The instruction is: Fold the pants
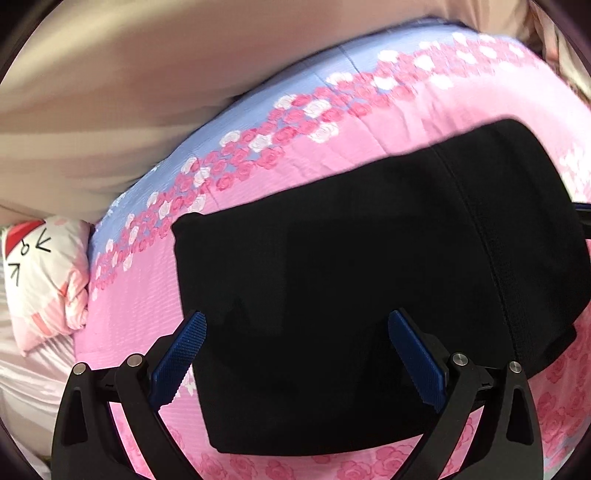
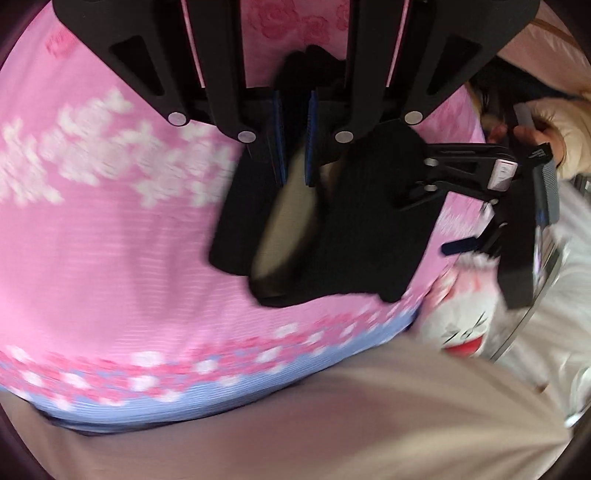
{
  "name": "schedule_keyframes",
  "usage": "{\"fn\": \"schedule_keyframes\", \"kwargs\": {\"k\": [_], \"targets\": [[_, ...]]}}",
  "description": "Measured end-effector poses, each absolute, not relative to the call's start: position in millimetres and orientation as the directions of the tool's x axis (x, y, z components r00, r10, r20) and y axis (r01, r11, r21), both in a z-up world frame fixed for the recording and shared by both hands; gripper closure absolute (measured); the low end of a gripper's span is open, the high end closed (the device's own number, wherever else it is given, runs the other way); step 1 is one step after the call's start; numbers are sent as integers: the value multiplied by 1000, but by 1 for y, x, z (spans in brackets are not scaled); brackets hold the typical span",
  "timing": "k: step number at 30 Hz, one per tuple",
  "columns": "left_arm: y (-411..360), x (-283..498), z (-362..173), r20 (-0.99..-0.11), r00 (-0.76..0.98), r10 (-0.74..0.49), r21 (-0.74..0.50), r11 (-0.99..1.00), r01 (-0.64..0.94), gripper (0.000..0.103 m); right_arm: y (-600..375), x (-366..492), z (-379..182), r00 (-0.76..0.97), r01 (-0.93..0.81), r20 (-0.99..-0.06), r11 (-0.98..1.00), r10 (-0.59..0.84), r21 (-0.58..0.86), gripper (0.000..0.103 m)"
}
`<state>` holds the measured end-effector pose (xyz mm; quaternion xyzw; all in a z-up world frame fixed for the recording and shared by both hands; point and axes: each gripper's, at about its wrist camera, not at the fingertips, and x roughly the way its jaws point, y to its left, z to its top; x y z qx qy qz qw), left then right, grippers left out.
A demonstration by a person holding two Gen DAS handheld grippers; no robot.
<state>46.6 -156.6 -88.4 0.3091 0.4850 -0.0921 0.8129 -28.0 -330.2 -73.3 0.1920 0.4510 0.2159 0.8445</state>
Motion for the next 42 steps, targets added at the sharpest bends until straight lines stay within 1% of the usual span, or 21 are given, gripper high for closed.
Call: {"fn": "schedule_keyframes", "kwargs": {"k": [3, 5, 7, 9, 11, 12, 13, 15, 19, 20, 22, 24, 25, 27, 29, 30, 32, 36, 42], "targets": [[-165, 43, -95, -845, 504, 181, 434, 781, 448, 5, -318, -27, -68, 482, -258, -631, 786, 608, 561, 92], [-169, 42, -96, -842, 505, 189, 442, 778, 447, 5, -315, -22, -68, 478, -263, -642, 795, 599, 546, 92], [-171, 42, -95, -838, 508, 200, 454, 773, 443, 5, -317, -18, -71, 469, -244, -629, 775, 620, 582, 92], [-171, 42, -95, -837, 508, 204, 456, 773, 441, 5, -316, -16, -67, 448, -247, -578, 716, 682, 653, 92], [-172, 42, -93, -836, 511, 200, 451, 780, 433, 5, -307, -12, -66, 426, -249, -499, 628, 755, 737, 92], [-173, 42, -91, -835, 513, 200, 450, 785, 426, 5, -304, -10, -68, 418, -242, -488, 612, 766, 753, 92], [-174, 43, -90, -838, 511, 194, 441, 791, 424, 5, -303, -9, -70, 419, -233, -498, 620, 759, 749, 92], [-178, 44, -91, -840, 506, 196, 440, 792, 424, 5, -306, -9, -76, 434, -203, -558, 680, 707, 704, 92], [-184, 44, -95, -842, 502, 197, 443, 783, 436, 5, -335, -17, -83, 458, -147, -570, 691, 682, 708, 91], [-183, 44, -95, -842, 502, 197, 443, 784, 436, 5, -342, -17, -83, 463, -136, -567, 687, 681, 714, 89], [-182, 44, -96, -847, 495, 196, 435, 790, 432, 5, -352, -14, -85, 465, -124, -564, 680, 683, 722, 68], [-180, 44, -97, -849, 491, 195, 430, 795, 428, 5, -350, -6, -85, 458, -160, -561, 685, 690, 711, 55], [-180, 44, -97, -850, 490, 195, 429, 796, 427, 5, -347, -2, -83, 456, -181, -559, 687, 693, 704, 54], [-180, 44, -97, -848, 492, 200, 434, 794, 426, 5, -340, 9, -79, 441, -223, -553, 683, 707, 695, 54], [-180, 45, -96, -846, 493, 204, 439, 790, 428, 5, -331, 15, -73, 436, -261, -568, 702, 698, 662, 54], [-180, 45, -95, -843, 496, 207, 444, 788, 426, 5, -329, 14, -67, 454, -283, -582, 729, 675, 624, 55], [-178, 46, -92, -836, 506, 212, 454, 785, 421, 5, -329, 8, -60, 462, -319, -600, 753, 653, 575, 59], [-172, 50, -92, -837, 502, 219, 453, 792, 410, 5, -325, 13, -79, 413, -316, -644, 764, 644, 562, 73], [-170, 51, -93, -836, 500, 227, 455, 796, 399, 5, -296, 37, -87, 353, -381, -616, 709, 704, 593, 74]]}}
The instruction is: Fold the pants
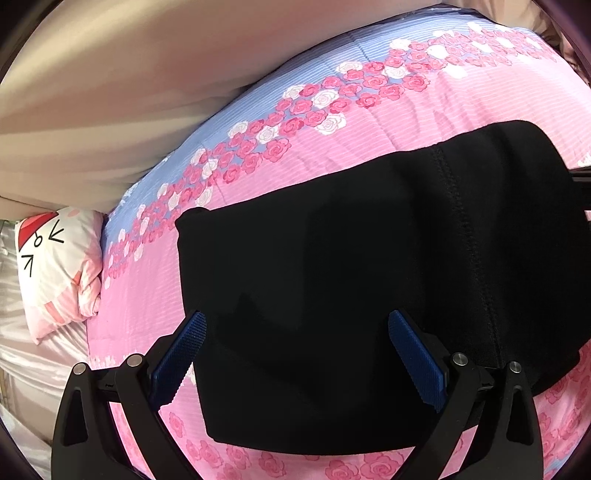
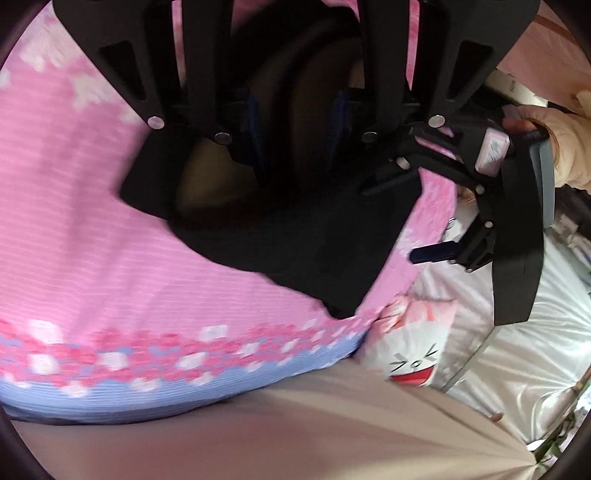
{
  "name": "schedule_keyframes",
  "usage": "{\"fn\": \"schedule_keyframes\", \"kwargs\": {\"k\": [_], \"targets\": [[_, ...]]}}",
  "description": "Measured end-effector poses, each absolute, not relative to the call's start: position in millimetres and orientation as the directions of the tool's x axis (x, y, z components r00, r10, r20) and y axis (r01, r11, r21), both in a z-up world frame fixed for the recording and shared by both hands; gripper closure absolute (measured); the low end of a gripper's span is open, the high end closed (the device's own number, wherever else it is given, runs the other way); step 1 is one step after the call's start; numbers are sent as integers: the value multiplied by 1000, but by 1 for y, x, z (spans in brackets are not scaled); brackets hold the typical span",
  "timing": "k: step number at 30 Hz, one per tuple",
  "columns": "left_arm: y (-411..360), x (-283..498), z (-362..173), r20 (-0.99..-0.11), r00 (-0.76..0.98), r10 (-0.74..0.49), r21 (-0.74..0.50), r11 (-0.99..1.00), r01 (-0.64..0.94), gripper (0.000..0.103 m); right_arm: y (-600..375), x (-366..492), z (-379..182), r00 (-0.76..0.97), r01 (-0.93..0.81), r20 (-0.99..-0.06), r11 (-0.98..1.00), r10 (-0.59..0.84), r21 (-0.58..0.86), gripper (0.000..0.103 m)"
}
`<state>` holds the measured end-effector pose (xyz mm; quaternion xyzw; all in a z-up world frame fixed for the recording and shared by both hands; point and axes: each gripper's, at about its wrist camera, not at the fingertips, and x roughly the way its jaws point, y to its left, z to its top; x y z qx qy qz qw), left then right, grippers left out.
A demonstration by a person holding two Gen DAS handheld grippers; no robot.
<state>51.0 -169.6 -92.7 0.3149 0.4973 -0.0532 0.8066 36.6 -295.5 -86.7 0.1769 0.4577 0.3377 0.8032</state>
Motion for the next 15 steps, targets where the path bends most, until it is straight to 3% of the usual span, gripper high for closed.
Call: {"fn": "schedule_keyframes", "kwargs": {"k": [2, 3, 6, 8, 10, 13, 15], "targets": [[-170, 51, -93, -833, 503, 229, 458, 795, 397, 5, -287, 43, -88, 346, -367, -615, 706, 708, 606, 77], [-171, 50, -92, -833, 503, 228, 457, 796, 397, 5, -291, 42, -83, 359, -346, -595, 695, 719, 631, 95], [-171, 50, -85, -833, 510, 213, 447, 803, 394, 5, -330, 22, -75, 437, -261, -515, 651, 738, 713, 96], [-170, 49, -78, -841, 512, 173, 412, 819, 400, 5, -348, 14, -111, 419, -146, -600, 702, 682, 697, 96], [-172, 48, -85, -851, 498, 168, 402, 818, 411, 5, -369, 4, -130, 450, -57, -499, 581, 741, 812, 96], [-176, 47, -98, -853, 479, 205, 427, 802, 418, 5, -362, 0, -113, 474, -109, -487, 598, 733, 794, 95], [-175, 45, -98, -859, 476, 190, 412, 807, 422, 5, -361, 1, -125, 436, -73, -534, 620, 724, 781, 96]]}}
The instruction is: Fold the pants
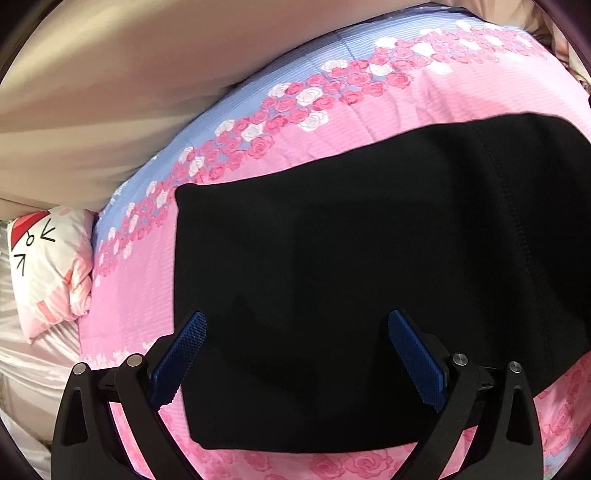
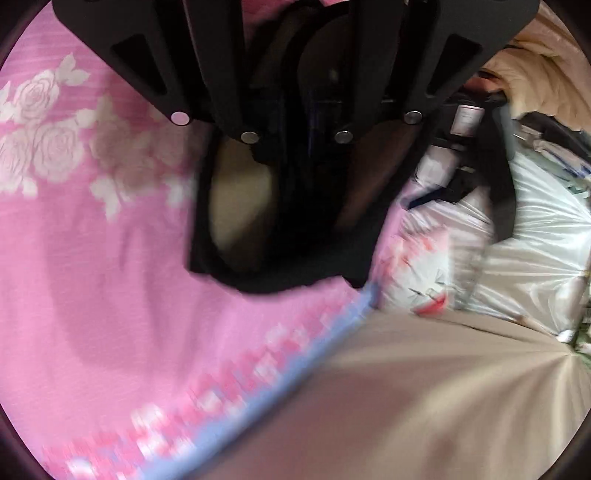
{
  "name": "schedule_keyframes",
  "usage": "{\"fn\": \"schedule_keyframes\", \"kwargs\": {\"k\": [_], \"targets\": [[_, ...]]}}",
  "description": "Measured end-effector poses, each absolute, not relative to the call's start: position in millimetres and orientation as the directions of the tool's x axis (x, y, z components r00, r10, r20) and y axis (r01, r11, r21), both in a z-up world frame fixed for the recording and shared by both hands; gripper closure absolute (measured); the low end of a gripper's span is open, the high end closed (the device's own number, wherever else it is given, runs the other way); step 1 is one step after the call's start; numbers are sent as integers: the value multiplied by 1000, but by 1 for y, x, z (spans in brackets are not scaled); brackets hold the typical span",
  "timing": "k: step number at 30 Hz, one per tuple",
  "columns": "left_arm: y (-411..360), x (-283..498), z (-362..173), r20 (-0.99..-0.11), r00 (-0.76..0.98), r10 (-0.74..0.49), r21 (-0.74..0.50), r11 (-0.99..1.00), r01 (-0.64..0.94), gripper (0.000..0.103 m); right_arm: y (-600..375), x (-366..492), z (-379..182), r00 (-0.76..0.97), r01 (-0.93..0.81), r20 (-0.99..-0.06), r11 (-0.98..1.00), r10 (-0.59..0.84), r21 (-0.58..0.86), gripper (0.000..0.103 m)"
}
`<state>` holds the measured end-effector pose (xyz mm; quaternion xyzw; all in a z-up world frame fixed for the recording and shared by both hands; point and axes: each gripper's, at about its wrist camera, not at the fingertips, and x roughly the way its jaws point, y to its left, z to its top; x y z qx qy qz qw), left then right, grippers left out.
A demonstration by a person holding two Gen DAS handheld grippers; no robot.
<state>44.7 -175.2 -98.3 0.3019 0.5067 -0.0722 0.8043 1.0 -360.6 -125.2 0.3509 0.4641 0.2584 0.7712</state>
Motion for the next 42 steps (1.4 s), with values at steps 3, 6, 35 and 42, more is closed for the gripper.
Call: {"fn": "schedule_keyframes", "kwargs": {"k": [3, 6, 35, 42], "targets": [[-177, 42, -100, -855, 482, 192, 422, 797, 432, 5, -381, -16, -115, 488, -15, -530, 613, 694, 790, 90], [-176, 41, -99, -854, 489, 180, 420, 793, 441, 5, -401, -49, -85, 593, 42, -584, 703, 554, 710, 89], [-136, 44, -91, -870, 481, 106, 332, 848, 414, 5, -328, 75, -68, 521, 199, -815, 892, 255, 406, 103], [-84, 49, -83, -884, 451, 123, 304, 885, 354, 5, -326, 46, -22, 614, 230, -758, 869, 219, 438, 98]]}}
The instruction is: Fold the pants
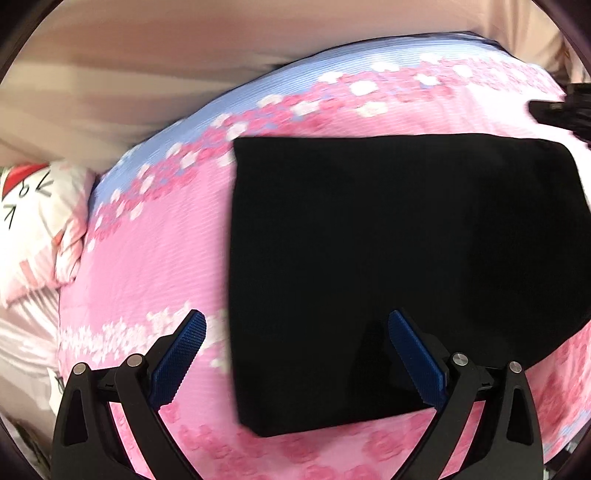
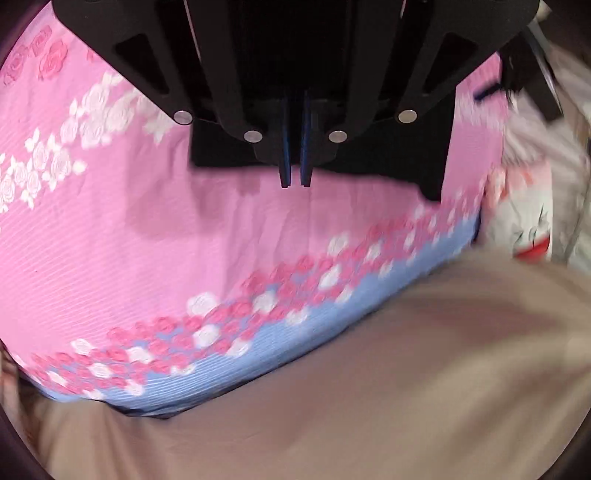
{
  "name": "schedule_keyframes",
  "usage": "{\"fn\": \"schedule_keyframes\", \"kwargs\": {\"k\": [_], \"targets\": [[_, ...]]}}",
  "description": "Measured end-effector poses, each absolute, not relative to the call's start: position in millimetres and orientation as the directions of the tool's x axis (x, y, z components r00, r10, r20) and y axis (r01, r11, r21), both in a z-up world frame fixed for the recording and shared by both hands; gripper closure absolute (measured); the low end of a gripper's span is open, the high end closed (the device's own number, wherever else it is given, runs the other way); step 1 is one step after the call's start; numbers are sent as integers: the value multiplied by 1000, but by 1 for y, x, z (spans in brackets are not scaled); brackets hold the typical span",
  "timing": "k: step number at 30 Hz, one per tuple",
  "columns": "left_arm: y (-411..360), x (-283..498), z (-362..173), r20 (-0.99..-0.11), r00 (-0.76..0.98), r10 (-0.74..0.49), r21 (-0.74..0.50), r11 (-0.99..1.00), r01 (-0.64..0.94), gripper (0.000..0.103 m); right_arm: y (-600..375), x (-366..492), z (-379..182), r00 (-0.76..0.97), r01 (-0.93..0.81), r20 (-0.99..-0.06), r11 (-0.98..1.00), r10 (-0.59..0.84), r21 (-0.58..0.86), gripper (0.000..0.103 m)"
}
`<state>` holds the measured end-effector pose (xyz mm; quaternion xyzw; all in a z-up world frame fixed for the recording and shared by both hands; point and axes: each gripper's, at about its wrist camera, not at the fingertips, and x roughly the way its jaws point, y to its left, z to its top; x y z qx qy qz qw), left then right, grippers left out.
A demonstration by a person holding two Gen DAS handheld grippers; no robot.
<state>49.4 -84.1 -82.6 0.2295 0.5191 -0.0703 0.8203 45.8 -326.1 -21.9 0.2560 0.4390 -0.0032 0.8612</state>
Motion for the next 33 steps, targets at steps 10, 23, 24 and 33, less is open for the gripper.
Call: {"fn": "schedule_keyframes", "kwargs": {"k": [10, 23, 24, 33], "targets": [[-13, 54, -86, -920, 379, 104, 226, 929, 294, 5, -304, -27, -39, 520, 272, -832, 887, 191, 373, 96], [12, 49, -80, -933, 357, 42, 167, 930, 327, 5, -178, 74, -3, 524, 5, -780, 914, 342, 405, 93], [14, 48, -81, -932, 360, 45, 173, 927, 333, 5, -163, 104, -10, 505, -29, -787, 919, 353, 394, 93], [29, 49, -89, -930, 364, 48, 174, 931, 321, 5, -130, 199, -40, 493, 8, -822, 943, 285, 332, 96]]}}
